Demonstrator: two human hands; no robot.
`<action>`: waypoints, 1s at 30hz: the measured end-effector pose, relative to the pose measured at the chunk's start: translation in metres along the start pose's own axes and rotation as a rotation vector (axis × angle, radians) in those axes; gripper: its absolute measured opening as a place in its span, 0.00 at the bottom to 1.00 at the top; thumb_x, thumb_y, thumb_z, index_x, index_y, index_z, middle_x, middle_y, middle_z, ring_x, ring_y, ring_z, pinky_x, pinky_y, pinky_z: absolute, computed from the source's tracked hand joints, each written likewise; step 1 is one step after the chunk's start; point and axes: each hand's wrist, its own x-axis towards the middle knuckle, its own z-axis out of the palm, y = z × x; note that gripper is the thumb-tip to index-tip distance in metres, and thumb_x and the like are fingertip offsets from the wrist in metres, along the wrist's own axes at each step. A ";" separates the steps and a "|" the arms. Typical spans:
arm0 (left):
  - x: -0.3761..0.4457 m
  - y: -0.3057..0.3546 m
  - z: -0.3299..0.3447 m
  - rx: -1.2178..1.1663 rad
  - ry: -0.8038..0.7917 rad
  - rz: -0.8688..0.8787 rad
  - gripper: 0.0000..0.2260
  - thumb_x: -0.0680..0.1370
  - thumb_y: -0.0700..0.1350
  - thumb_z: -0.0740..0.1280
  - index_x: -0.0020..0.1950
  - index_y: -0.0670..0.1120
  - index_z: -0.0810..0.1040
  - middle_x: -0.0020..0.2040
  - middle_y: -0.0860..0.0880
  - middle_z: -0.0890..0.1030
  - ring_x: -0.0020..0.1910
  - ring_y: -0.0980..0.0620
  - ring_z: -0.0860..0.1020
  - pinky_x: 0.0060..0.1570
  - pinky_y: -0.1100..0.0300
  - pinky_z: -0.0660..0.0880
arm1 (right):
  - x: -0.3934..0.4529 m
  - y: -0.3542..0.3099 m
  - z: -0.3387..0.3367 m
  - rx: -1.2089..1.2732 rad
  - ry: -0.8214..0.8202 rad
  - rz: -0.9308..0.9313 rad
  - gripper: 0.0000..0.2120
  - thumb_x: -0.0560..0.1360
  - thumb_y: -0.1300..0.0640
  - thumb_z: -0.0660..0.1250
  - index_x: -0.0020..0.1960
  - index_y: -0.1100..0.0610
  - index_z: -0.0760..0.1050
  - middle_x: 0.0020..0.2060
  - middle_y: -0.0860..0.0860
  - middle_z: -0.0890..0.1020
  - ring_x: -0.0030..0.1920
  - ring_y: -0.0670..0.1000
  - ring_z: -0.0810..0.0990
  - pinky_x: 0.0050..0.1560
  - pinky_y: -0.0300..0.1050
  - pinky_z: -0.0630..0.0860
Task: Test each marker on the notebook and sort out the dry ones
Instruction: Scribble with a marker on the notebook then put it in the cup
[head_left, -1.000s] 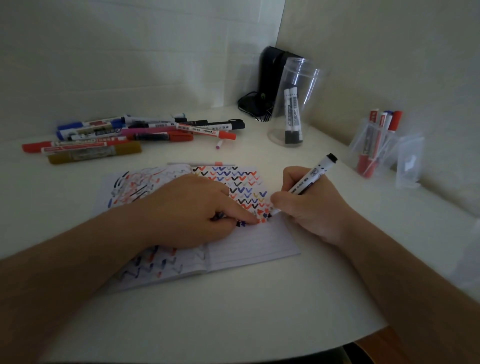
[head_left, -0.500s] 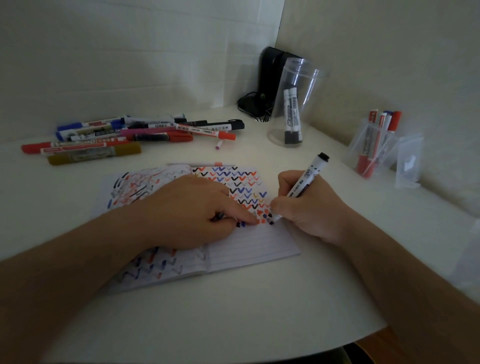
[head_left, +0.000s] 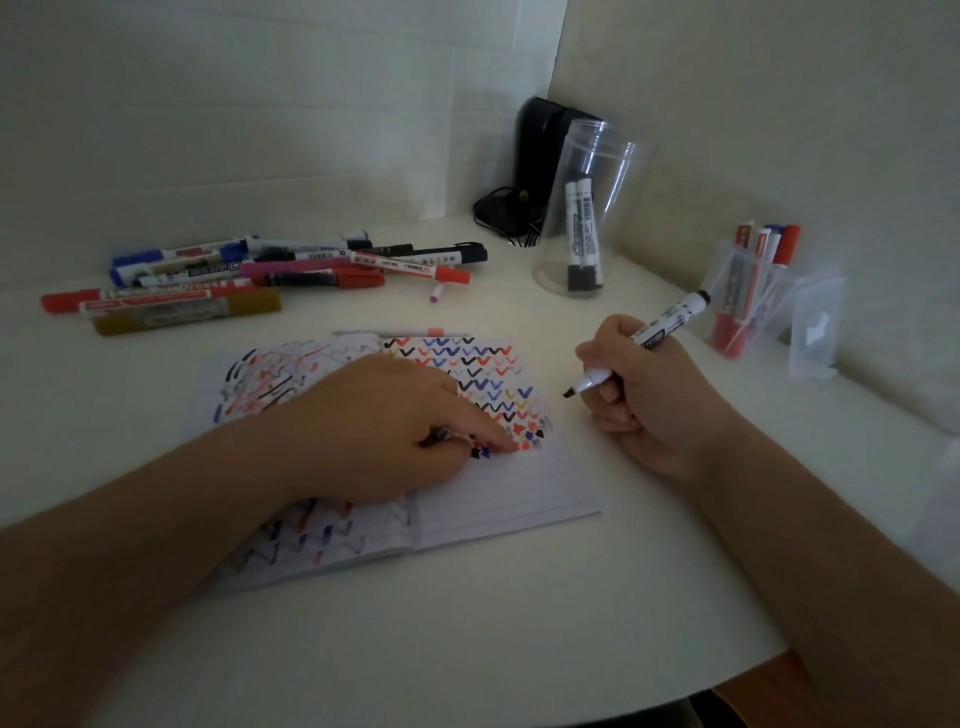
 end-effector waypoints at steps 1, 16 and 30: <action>0.000 0.001 0.000 -0.004 -0.005 -0.016 0.19 0.81 0.54 0.57 0.67 0.74 0.72 0.38 0.61 0.73 0.41 0.66 0.72 0.44 0.65 0.66 | 0.000 0.000 0.000 0.002 -0.010 -0.007 0.17 0.78 0.66 0.66 0.33 0.55 0.65 0.26 0.53 0.67 0.22 0.48 0.60 0.23 0.36 0.56; -0.002 -0.005 -0.005 -0.434 0.089 -0.196 0.08 0.82 0.56 0.63 0.58 0.55 0.71 0.51 0.61 0.85 0.51 0.66 0.81 0.55 0.57 0.79 | -0.003 0.002 0.000 0.228 -0.351 -0.013 0.19 0.62 0.48 0.76 0.47 0.60 0.85 0.34 0.57 0.81 0.30 0.52 0.72 0.28 0.39 0.67; -0.001 -0.004 -0.003 -0.338 0.071 -0.148 0.07 0.83 0.56 0.63 0.61 0.58 0.73 0.47 0.64 0.83 0.44 0.62 0.81 0.46 0.64 0.76 | -0.004 0.005 0.013 0.031 -0.252 -0.032 0.02 0.74 0.60 0.65 0.46 0.58 0.76 0.37 0.63 0.83 0.27 0.55 0.72 0.25 0.41 0.64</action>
